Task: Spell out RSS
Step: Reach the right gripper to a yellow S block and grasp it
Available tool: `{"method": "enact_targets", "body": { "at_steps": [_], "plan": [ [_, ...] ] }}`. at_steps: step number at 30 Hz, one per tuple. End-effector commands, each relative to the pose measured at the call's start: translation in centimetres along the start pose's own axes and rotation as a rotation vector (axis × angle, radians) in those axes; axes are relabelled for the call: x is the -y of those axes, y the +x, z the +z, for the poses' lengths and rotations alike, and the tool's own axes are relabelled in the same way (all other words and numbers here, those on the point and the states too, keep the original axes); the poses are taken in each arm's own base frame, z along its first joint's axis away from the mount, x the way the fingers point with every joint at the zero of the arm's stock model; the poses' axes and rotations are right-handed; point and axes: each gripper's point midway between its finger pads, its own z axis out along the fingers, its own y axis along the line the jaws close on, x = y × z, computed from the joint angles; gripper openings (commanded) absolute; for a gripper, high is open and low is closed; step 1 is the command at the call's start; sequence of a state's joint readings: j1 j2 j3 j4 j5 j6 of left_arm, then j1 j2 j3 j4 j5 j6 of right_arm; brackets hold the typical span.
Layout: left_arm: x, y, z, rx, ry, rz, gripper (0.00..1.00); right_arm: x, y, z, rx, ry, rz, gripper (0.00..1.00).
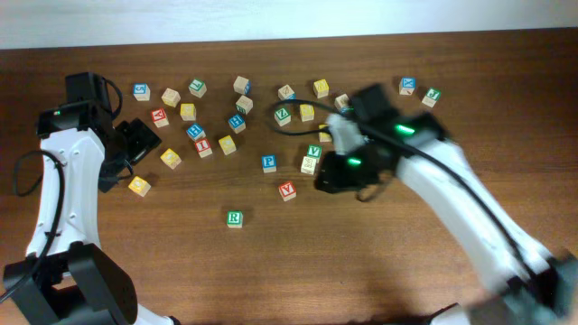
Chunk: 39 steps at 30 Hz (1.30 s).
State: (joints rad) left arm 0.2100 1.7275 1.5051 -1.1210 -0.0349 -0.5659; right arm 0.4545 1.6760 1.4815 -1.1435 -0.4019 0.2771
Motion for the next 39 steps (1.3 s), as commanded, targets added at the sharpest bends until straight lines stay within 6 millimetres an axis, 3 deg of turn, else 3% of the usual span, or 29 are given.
{"method": "enact_targets", "body": {
  "at_steps": [1, 3, 5, 7, 11, 15, 18, 21, 23, 26, 30, 31, 32, 33, 36, 39],
  "plan": [
    [-0.4, 0.0, 0.2, 0.002, -0.016, -0.008, 0.99, 0.8, -1.8, 5.7, -0.073, 0.139, 0.053, 0.14],
    [-0.4, 0.0, 0.2, 0.001, -0.016, -0.008, 0.99, 1.7, -1.3, 11.0, -0.166, 0.172, 0.089, 0.1],
    [-0.4, 0.0, 0.2, 0.002, -0.016, -0.008, 0.99, 2.4, -0.9, 13.4, -0.205, 0.186, 0.136, 0.04],
    [-0.4, 0.0, 0.2, 0.001, -0.016, -0.008, 0.99, 1.8, -0.1, 15.6, -0.257, 0.15, 0.141, 0.04],
    [-0.4, 0.0, 0.2, 0.001, -0.016, -0.008, 0.99, 1.5, -0.2, 17.3, -0.243, 0.161, 0.166, 0.04],
    [-0.3, 0.0, 0.2, 0.001, -0.016, -0.008, 0.99, 2.1, -2.8, 17.7, -0.119, 0.203, 0.181, 0.04],
    [-0.4, 0.0, 0.2, 0.001, -0.016, -0.008, 0.99, 1.5, -5.9, 18.1, 0.005, 0.176, 0.14, 0.04],
    [-0.3, 0.0, 0.2, 0.001, -0.016, -0.008, 0.99, 3.3, -7.7, 17.2, 0.069, 0.225, 0.15, 0.05],
    [-0.3, 0.0, 0.2, 0.001, -0.016, -0.008, 0.99, 5.0, -9.4, 15.6, 0.097, 0.224, 0.198, 0.05],
    [-0.3, 0.0, 0.2, 0.001, -0.016, -0.008, 0.99, 4.5, -11.1, 11.3, 0.059, 0.16, 0.125, 0.04],
    [-0.4, 0.0, 0.2, 0.001, -0.016, -0.008, 0.99, 0.5, -13.3, 4.5, 0.114, 0.142, 0.021, 0.04],
    [-0.4, 0.0, 0.2, 0.002, -0.016, -0.008, 0.99, -0.3, -14.1, 2.8, 0.15, 0.135, 0.013, 0.13],
    [-0.4, 0.0, 0.2, 0.001, -0.016, -0.008, 0.99, 0.3, -14.9, 1.6, 0.186, 0.166, 0.039, 0.19],
    [-0.4, 0.0, 0.2, 0.002, -0.016, -0.008, 0.99, 3.0, -15.7, 0.6, 0.245, 0.283, 0.126, 0.24],
    [-0.4, 0.0, 0.2, 0.002, -0.016, -0.008, 0.99, 7.0, -16.2, 0.9, 0.259, 0.422, 0.186, 0.61],
    [-0.3, 0.0, 0.2, 0.001, -0.016, -0.008, 0.99, 9.1, -16.3, 3.1, 0.215, 0.444, 0.213, 0.62]
  ]
}}
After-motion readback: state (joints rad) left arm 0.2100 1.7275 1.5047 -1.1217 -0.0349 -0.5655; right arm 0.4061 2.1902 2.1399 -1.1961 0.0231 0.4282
